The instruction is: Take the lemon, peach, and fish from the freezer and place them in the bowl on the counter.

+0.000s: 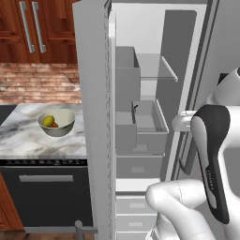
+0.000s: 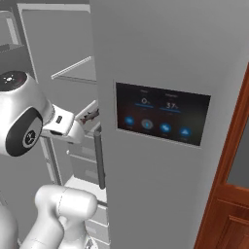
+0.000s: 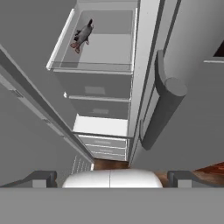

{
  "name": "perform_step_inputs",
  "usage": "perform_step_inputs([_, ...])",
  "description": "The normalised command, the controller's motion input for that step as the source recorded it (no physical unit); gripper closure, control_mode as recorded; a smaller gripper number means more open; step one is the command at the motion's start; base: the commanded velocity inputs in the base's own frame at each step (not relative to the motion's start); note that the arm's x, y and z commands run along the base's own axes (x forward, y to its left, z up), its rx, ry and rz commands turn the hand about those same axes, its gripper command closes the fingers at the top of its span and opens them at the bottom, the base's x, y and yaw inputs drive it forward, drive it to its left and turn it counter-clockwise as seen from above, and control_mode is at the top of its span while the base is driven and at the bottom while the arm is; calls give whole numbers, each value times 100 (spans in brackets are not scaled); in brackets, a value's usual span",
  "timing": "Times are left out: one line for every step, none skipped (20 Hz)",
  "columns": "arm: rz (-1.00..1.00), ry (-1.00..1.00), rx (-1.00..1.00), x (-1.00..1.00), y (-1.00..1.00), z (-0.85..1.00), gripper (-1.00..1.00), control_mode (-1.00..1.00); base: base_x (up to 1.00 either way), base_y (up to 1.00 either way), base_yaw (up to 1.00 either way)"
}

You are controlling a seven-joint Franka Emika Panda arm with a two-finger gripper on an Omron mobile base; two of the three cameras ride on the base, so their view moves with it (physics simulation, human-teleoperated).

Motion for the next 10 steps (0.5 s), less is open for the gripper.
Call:
perform_step_inputs([0, 0, 0, 0, 0, 0, -100, 100, 45, 100, 15])
perform_step_inputs([0, 0, 0, 0, 0, 0, -100, 100, 44, 100, 16])
perform_step_inputs([0, 0, 0, 0, 0, 0, -100, 100, 42, 100, 16])
perform_step_inputs([0, 0, 0, 0, 0, 0, -100, 100, 31, 100, 16])
perform_step_inputs([0, 0, 0, 0, 0, 0, -100, 100, 21, 100, 17])
perform_step_inputs([18, 0, 6, 29, 100, -26, -100, -100, 0, 0, 0])
perform_step_inputs([18, 0, 5, 21, 100, -14, -100, -100, 0, 0, 0])
perform_step_inputs([17, 0, 2, 0, 100, 0, -100, -100, 0, 0, 0])
perform_step_inputs([14, 0, 0, 0, 69, 0, -100, -100, 0, 0, 0])
perform_step_inputs([13, 0, 0, 0, 45, 0, -100, -100, 0, 0, 0])
